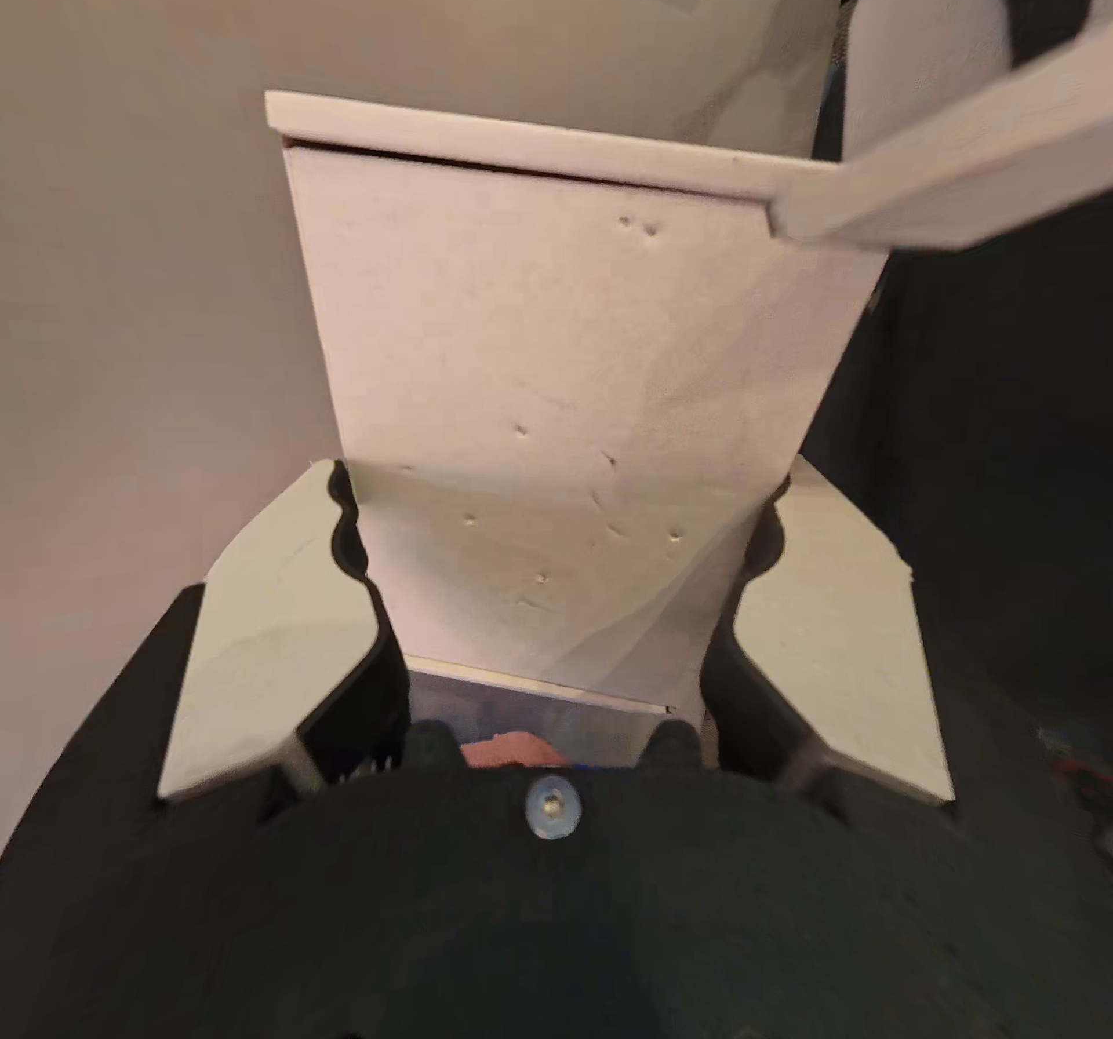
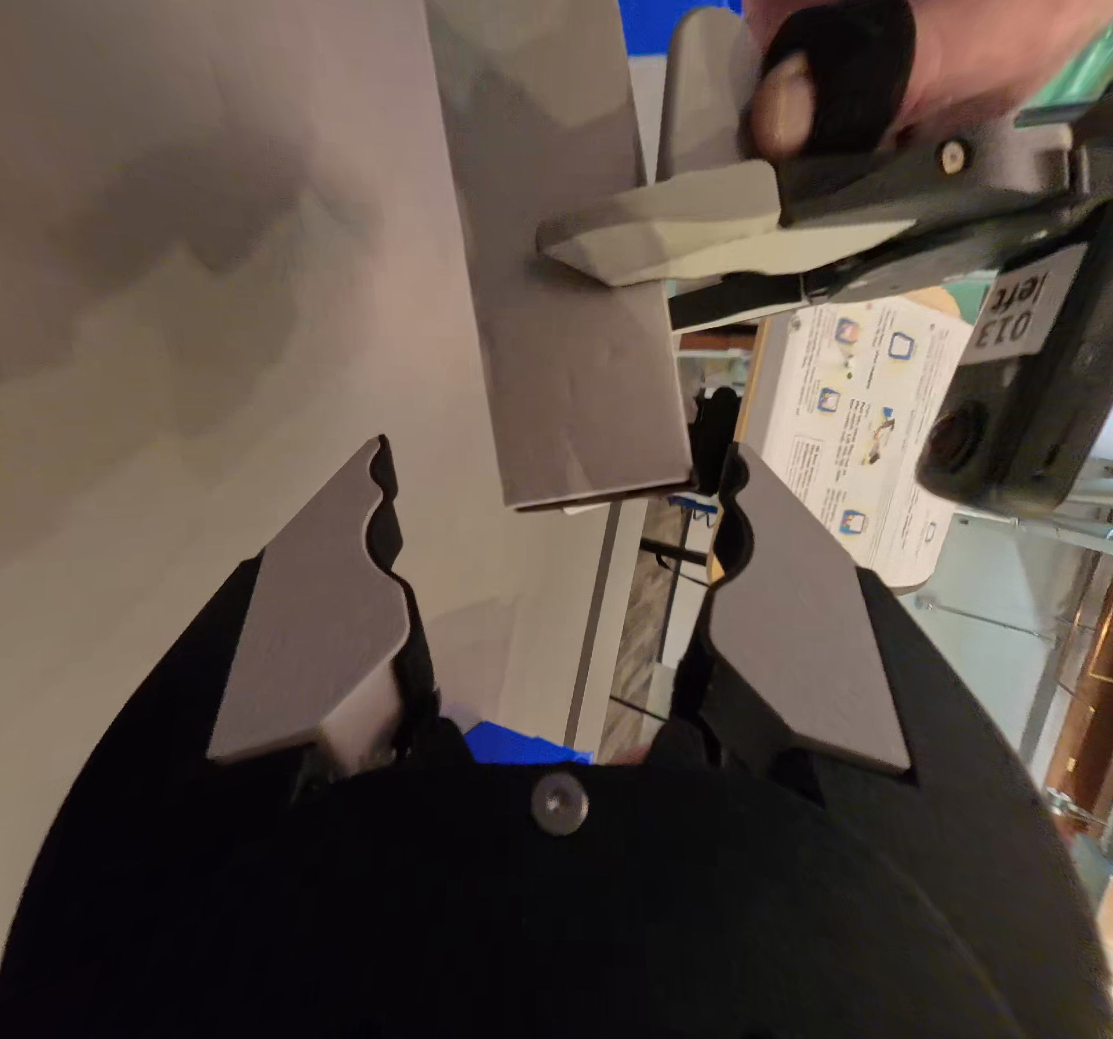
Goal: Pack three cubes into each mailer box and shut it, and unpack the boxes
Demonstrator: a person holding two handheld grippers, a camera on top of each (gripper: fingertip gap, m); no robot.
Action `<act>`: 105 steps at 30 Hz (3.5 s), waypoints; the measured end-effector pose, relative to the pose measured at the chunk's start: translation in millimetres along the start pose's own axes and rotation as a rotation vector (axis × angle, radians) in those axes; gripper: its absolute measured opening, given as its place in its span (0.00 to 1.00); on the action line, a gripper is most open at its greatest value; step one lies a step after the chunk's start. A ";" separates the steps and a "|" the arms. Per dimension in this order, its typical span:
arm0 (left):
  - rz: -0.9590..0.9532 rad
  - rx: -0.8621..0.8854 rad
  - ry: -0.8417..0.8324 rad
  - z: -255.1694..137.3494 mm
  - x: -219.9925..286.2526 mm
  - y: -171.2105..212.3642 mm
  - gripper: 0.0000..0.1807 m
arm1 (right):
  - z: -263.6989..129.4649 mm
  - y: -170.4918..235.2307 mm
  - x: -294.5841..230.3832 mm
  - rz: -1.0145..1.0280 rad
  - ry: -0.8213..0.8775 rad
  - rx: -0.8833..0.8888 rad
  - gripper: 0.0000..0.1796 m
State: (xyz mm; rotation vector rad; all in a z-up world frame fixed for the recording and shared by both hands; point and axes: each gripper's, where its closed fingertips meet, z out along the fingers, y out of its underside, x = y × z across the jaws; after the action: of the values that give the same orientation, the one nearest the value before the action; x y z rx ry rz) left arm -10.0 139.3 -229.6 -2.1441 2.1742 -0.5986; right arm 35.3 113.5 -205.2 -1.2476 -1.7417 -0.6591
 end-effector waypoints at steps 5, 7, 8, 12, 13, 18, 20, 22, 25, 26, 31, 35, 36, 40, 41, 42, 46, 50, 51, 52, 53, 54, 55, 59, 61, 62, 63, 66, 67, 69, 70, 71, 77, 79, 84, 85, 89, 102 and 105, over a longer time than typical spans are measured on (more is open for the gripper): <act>-0.005 -0.078 0.055 40.0 -3.9 -8.5 0.69 | 10.8 24.0 -31.3 -0.017 -0.080 -0.081 0.53; 0.001 -0.111 0.023 51.9 -8.7 -8.2 0.69 | 10.7 32.6 -45.6 -0.021 -0.140 -0.104 0.48; 0.009 -0.127 0.005 57.1 -10.7 -7.7 0.69 | 10.1 35.5 -55.8 -0.017 -0.190 -0.108 0.46; 0.027 -0.165 -0.034 75.1 -9.7 -9.4 0.69 | 11.5 43.8 -82.5 -0.008 -0.302 -0.131 0.37; 0.043 -0.178 -0.055 79.9 -10.0 -8.9 0.69 | 11.9 44.7 -86.2 -0.007 -0.315 -0.135 0.33; 0.088 -0.159 -0.151 84.4 -9.1 -13.0 0.68 | 8.4 45.4 -98.8 0.025 -0.401 -0.135 0.26; 0.049 -0.094 -0.076 79.9 3.6 -17.0 0.71 | 9.4 48.0 -100.8 0.017 -0.397 -0.151 0.29; 0.053 -0.073 -0.093 73.2 6.1 -10.2 0.77 | 10.2 49.2 -102.6 0.007 -0.390 -0.157 0.32; 0.079 -0.057 -0.172 61.7 6.1 12.3 0.81 | 9.2 48.7 -103.8 0.025 -0.400 -0.148 0.34; 0.074 -0.049 -0.199 58.1 5.6 21.3 0.81 | 8.9 48.7 -104.2 0.027 -0.403 -0.145 0.34; 0.024 0.031 -0.352 53.3 -6.9 54.3 0.81 | 10.0 49.0 -104.1 0.028 -0.401 -0.143 0.35; 0.011 0.086 -0.398 75.9 -16.3 66.0 0.81 | 9.5 48.5 -104.5 0.054 -0.407 -0.129 0.36; 0.013 0.116 -0.386 82.8 -14.8 64.4 0.81 | 9.4 48.4 -105.2 0.056 -0.406 -0.129 0.37; 0.010 0.284 -0.407 86.2 -19.9 50.9 0.76 | 10.6 52.1 -105.3 0.066 -0.384 -0.136 0.38; 0.008 0.304 -0.406 86.1 -20.3 49.6 0.76 | 11.1 52.6 -105.1 0.072 -0.379 -0.133 0.38; 0.002 0.315 -0.402 86.6 -19.9 48.9 0.75 | 11.6 53.1 -104.4 0.079 -0.373 -0.132 0.38; -0.069 0.343 -0.329 83.3 -17.5 45.2 0.75 | 14.2 56.4 -100.8 0.095 -0.345 -0.150 0.45; -0.154 0.338 -0.232 79.1 -15.9 42.7 0.75 | 17.8 59.9 -90.9 0.084 -0.261 -0.178 0.50; -0.183 0.335 -0.198 77.5 -15.1 41.4 0.75 | 18.0 59.7 -86.6 0.084 -0.234 -0.181 0.48; -0.217 0.337 -0.165 75.5 -15.1 39.2 0.75 | 18.1 58.7 -82.2 0.082 -0.209 -0.179 0.47; -0.243 0.340 -0.133 74.5 -14.8 37.2 0.75 | 18.1 56.8 -77.8 0.079 -0.185 -0.173 0.45; -0.258 0.341 -0.110 73.8 -14.7 35.3 0.75 | 18.2 54.3 -72.8 0.073 -0.159 -0.167 0.43; -0.269 0.339 -0.095 73.2 -15.1 34.1 0.75 | 18.5 51.8 -68.8 0.065 -0.137 -0.159 0.40; -0.280 0.315 -0.071 73.3 -14.7 32.3 0.75 | 23.8 51.5 -64.2 0.041 -0.124 -0.160 0.32; -0.288 0.310 -0.068 72.8 -15.1 32.1 0.75 | 24.4 51.9 -63.5 0.045 -0.132 -0.146 0.32; -0.286 0.315 -0.068 72.6 -15.4 31.8 0.75 | 24.0 51.3 -63.8 0.056 -0.142 -0.136 0.32; -0.282 0.329 -0.067 72.0 -15.7 31.1 0.75 | 23.6 51.2 -63.9 0.072 -0.153 -0.128 0.32; -0.209 0.406 -0.099 66.4 -13.9 27.7 0.77 | 21.9 57.0 -59.3 0.124 -0.183 -0.129 0.32; -0.176 0.441 -0.128 63.1 -12.6 25.4 0.80 | 21.4 59.0 -57.2 0.147 -0.196 -0.124 0.31; -0.068 0.460 -0.236 58.3 -11.1 25.1 0.81 | 21.0 62.8 -55.1 0.163 -0.220 -0.121 0.31; -0.002 0.447 -0.312 56.8 -12.2 26.3 0.80 | 21.5 64.4 -55.1 0.163 -0.231 -0.124 0.31; 0.068 0.430 -0.394 55.2 -14.1 27.2 0.78 | 22.4 64.7 -55.3 0.166 -0.239 -0.121 0.31; 0.334 0.325 -0.787 53.7 -31.6 24.4 0.52 | 23.7 63.7 -51.0 0.207 -0.289 -0.101 0.31; 0.358 0.317 -0.866 51.7 -38.2 20.8 0.47 | 23.8 63.9 -50.1 0.213 -0.299 -0.102 0.31; 0.416 0.286 -0.983 46.4 -47.0 15.5 0.38 | 24.2 64.7 -49.0 0.226 -0.313 -0.106 0.31; 0.418 0.287 -0.985 46.1 -47.3 15.3 0.38 | 24.5 65.2 -48.5 0.225 -0.312 -0.107 0.31; 0.422 0.260 -0.998 44.1 -49.1 16.0 0.35 | 26.0 68.5 -43.2 0.119 -0.218 -0.175 0.31; 0.417 0.258 -0.984 43.7 -49.2 15.5 0.35 | 23.9 53.6 -38.1 0.165 -0.244 -0.107 0.28; 0.422 0.249 -0.988 43.5 -49.5 15.8 0.35 | 22.3 52.6 -37.7 0.227 -0.312 -0.066 0.28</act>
State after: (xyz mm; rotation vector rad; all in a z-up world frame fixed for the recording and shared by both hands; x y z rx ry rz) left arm -10.2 176.1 -286.5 -1.3179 1.7313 0.1965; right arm 81.1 132.6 -252.3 -1.6355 -1.7999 -0.4077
